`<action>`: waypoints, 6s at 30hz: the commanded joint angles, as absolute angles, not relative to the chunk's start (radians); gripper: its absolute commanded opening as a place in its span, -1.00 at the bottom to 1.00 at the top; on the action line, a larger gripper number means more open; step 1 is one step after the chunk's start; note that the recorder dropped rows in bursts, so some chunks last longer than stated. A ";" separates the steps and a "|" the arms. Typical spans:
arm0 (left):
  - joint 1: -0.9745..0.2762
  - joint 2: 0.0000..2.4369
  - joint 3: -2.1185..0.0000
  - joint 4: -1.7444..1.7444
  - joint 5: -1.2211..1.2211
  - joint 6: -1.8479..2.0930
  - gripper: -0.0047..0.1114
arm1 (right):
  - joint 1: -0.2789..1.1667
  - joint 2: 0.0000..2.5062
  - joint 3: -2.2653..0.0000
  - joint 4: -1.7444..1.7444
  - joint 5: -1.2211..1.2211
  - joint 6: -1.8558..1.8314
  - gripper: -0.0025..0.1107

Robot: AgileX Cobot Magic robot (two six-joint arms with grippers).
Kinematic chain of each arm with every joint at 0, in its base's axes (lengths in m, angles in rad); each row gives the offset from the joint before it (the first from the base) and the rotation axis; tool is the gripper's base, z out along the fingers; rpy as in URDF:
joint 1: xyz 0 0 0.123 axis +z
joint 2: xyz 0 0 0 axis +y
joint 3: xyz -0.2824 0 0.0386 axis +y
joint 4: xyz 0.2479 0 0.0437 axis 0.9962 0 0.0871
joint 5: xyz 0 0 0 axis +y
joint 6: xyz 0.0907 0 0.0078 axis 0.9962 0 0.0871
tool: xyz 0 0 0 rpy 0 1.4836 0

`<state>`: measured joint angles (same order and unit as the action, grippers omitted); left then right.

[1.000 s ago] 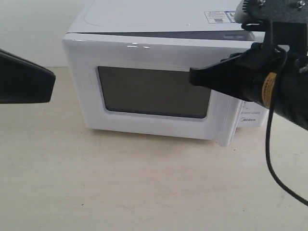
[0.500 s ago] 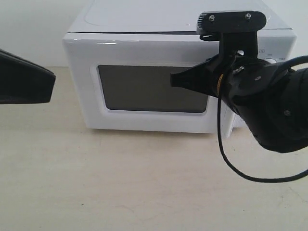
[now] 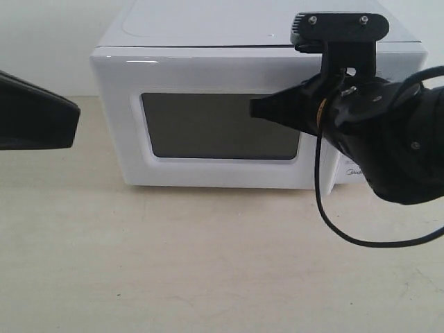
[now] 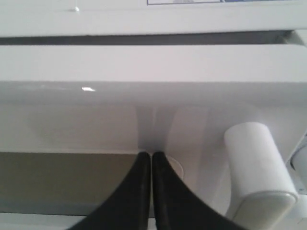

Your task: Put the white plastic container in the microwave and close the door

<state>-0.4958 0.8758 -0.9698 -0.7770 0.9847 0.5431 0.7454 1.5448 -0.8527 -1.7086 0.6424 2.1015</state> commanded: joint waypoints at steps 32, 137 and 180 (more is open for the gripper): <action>-0.500 0.866 -0.967 -0.788 0.987 0.545 -0.84 | 0.720 1.393 -0.822 -1.744 0.582 2.057 -0.96; 0.008 0.000 0.000 -0.280 0.285 0.330 -0.84 | 0.720 0.441 -0.450 -1.710 0.186 2.036 -0.96; 0.008 0.000 0.000 -0.187 0.285 0.105 -0.84 | 0.720 0.441 -0.450 -1.710 0.189 2.036 -0.96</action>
